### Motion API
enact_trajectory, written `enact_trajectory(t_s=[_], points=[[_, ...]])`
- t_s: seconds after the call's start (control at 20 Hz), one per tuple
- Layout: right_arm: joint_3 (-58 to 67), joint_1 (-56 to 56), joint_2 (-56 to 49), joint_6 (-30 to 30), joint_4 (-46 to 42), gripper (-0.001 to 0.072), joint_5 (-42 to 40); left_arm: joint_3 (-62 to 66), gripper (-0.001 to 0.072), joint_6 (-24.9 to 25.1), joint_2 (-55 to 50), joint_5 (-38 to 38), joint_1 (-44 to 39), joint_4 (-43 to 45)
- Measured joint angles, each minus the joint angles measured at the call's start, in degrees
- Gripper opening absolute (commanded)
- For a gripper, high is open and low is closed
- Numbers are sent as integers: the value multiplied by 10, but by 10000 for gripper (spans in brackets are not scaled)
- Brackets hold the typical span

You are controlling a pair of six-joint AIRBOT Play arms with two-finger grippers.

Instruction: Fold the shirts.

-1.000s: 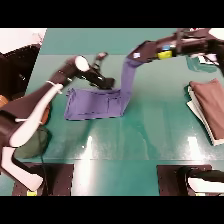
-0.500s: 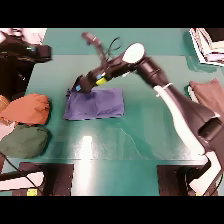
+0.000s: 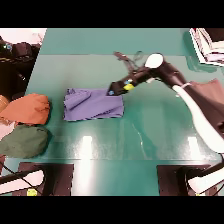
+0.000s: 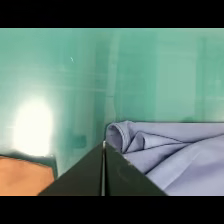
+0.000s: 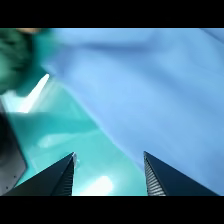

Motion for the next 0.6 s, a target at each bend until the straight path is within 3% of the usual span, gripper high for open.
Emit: enact_trajectory(t_s=[0.05, 0.2, 0.4, 0.5, 0.6], points=[[-48, -23, 19, 5, -2, 674, -15, 0, 25, 0, 0, -1, 0, -5], [-163, -79, 48, 19, 14, 677, -62, -1, 25, 0, 0, 0, 2, -26], [-211, -90, 19, 11, 78, 674, -91, -2, 25, 0, 0, 10, 2, -42], [-192, -72, -13, 3, 112, 635, -96, -2, 25, 0, 0, 12, 2, -47], [-155, -48, -50, -3, 137, 479, -99, -2, 25, 0, 0, 14, 2, -49]])
